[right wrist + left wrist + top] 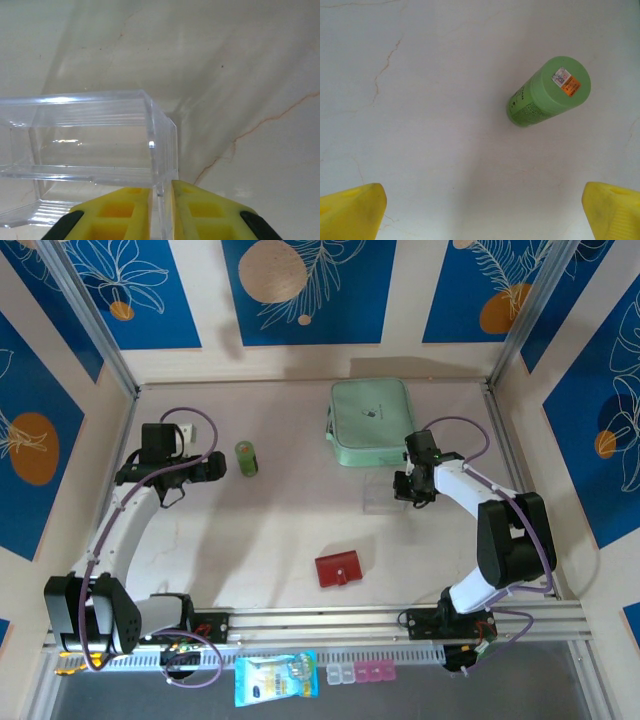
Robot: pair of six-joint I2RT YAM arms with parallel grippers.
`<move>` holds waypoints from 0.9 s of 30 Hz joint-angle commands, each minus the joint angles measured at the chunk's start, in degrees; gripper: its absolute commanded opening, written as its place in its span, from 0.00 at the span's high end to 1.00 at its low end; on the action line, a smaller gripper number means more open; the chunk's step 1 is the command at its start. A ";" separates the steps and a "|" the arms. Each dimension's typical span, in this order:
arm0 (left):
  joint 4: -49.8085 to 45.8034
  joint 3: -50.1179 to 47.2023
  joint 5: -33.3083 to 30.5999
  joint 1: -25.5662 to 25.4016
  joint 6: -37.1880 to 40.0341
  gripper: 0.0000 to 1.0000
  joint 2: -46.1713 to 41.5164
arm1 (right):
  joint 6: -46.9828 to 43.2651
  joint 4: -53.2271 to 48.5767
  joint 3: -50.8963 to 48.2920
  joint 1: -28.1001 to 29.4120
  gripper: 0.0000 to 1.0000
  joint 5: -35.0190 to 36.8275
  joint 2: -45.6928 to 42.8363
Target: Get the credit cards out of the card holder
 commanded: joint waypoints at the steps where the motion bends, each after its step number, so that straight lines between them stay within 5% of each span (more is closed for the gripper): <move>1: -0.40 -0.40 -0.05 0.68 0.98 0.00 0.00 | 1.41 -2.29 2.13 1.08 0.83 1.78 -0.15; 17: -0.30 -0.72 0.23 0.64 0.93 0.00 -0.23 | 10.38 -9.04 13.03 11.83 0.91 4.60 3.74; 27: -0.29 -0.64 0.15 0.63 1.20 0.00 0.14 | 9.20 -9.27 6.86 5.99 0.85 1.30 -2.77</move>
